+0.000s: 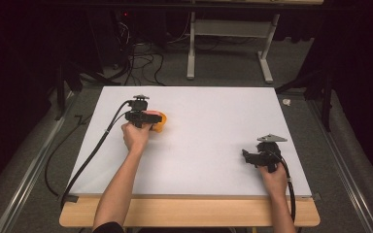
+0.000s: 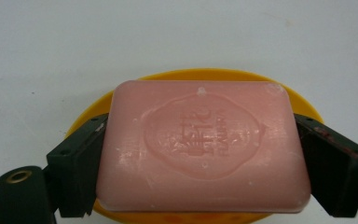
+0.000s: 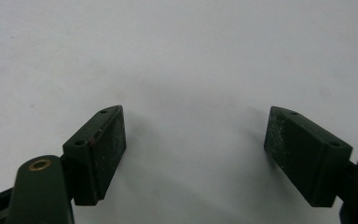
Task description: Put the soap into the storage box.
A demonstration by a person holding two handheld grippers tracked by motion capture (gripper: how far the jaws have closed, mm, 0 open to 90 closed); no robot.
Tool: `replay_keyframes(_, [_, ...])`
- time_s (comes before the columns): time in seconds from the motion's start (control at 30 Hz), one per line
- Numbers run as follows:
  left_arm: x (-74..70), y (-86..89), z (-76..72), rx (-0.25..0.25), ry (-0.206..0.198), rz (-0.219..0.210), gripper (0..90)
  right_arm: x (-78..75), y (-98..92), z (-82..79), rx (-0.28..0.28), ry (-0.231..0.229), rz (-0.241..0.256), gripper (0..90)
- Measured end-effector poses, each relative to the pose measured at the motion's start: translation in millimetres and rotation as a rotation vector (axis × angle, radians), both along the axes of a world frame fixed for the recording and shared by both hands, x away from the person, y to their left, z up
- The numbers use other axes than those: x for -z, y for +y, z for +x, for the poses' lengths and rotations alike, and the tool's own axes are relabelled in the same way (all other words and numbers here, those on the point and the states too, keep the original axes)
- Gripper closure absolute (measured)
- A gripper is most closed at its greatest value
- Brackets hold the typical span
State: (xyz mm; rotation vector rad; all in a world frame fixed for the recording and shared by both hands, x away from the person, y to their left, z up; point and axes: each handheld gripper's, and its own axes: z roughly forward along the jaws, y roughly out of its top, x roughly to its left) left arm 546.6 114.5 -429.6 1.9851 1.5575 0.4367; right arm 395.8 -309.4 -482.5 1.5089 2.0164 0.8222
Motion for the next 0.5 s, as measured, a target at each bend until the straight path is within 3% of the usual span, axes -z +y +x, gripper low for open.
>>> replay_keyframes(0.5, [5.8,-0.3,3.4,-0.012,0.021,0.001,13.5,0.0,0.0,0.0,0.000,0.000,0.000,21.2])
